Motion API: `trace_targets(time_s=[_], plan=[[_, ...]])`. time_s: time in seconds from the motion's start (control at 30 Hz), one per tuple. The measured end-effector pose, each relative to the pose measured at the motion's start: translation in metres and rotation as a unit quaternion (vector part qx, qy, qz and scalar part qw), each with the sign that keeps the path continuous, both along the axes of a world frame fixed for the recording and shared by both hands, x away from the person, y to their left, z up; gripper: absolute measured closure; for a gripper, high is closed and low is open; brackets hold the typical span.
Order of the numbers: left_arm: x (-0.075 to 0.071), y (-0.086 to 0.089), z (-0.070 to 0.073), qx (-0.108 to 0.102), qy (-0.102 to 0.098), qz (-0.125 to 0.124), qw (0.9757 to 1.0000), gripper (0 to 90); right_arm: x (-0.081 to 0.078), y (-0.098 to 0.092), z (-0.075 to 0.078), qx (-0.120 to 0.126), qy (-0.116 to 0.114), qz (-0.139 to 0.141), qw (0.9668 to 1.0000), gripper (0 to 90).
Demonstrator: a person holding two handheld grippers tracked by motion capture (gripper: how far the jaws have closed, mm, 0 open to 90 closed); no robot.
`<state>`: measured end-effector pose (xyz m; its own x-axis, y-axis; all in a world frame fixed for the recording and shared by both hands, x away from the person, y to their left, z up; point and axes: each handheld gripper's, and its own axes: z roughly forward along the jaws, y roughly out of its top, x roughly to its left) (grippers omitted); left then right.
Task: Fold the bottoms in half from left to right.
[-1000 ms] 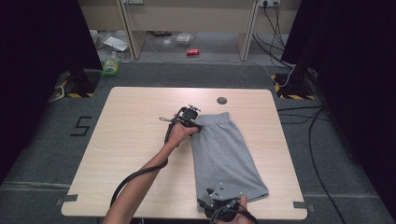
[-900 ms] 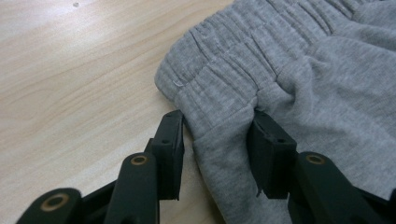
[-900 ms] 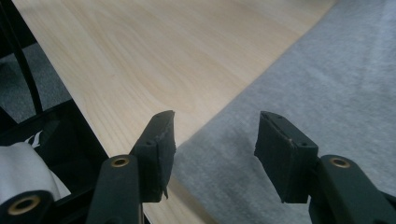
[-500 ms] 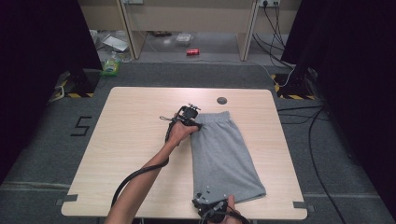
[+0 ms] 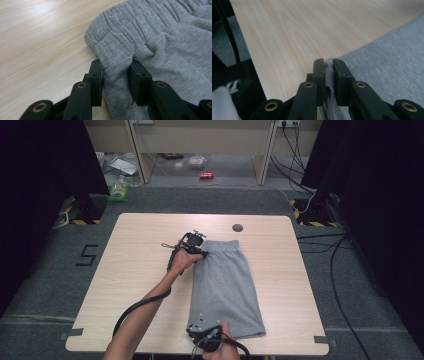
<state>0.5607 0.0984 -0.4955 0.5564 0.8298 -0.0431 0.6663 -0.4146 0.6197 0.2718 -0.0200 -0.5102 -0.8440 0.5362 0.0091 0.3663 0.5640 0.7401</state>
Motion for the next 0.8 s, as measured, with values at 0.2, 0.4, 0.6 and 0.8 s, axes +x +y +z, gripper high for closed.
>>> trace_targets(time_s=[0.2,0.4,0.6,0.8], plan=[[-0.002,0.024,-0.001,-0.002,0.001,0.005,1.0000,65.5,0.002,0.026,0.002,0.007,0.004,0.019,0.9998,81.5],[-0.005,0.042,0.000,0.005,0.001,0.005,1.0000,65.4,0.004,0.045,0.001,0.015,0.014,0.035,0.9992,81.6],[-0.007,0.054,-0.001,-0.008,0.005,0.012,0.9999,65.2,0.003,0.056,-0.001,0.017,0.019,0.040,0.9989,80.9],[-0.007,0.053,-0.002,-0.008,0.005,0.014,0.9999,65.0,0.003,0.055,0.003,0.032,0.028,0.035,0.9985,73.8]])
